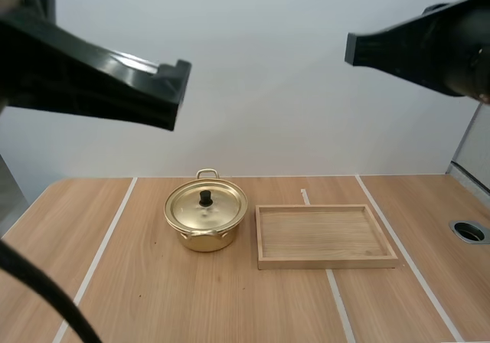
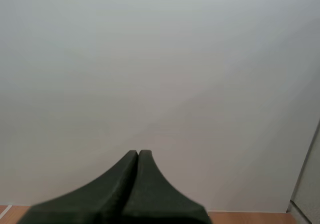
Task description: Open the pot, put the pineapple inside, and close it
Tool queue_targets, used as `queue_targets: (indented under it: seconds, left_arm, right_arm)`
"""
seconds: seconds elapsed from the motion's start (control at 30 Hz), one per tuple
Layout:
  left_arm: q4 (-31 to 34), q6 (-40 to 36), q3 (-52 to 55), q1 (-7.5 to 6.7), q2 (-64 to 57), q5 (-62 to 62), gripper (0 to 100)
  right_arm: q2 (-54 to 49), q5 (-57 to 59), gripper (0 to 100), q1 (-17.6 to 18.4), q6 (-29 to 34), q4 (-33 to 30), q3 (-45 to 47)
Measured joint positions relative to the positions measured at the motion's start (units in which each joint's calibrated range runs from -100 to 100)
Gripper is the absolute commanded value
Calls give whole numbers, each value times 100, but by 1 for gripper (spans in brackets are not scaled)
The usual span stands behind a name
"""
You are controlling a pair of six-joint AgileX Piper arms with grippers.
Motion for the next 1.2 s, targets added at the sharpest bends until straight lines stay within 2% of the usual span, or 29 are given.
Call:
queue_targets:
  seconds: [0.1, 0.23, 0.5, 0.63, 0.83, 1.1, 1.2]
  left_arm:
    - [728, -58, 0, 0, -25, 0, 0]
    - [1274, -375, -14, 0, -25, 0, 0]
    - [2453, -2903, 553, -14, -25, -16, 0]
    - [2555, -3408, 1467, -39, -25, 2, 0]
    - [2567, -3558, 3029, -39, -25, -6, 0]
    - [2567, -3558, 4249, -46, -25, -689, 0]
    - [2567, -3517, 4575, -114, -25, -741, 0]
  right_arm:
    - [-260, -367, 0, 103, 29, 78, 573]
    - [-632, -1044, 0, 301, 39, 331, 1439]
    - [-838, -1460, 0, 607, 48, -12, 3086]
    - [-838, -1962, 0, 615, 58, -77, 3848]
    - [-838, -3260, 0, 491, 75, -239, 4910]
    - [-838, -3540, 0, 491, 75, -179, 5773]
    - [-838, -3574, 0, 491, 75, -176, 6099]
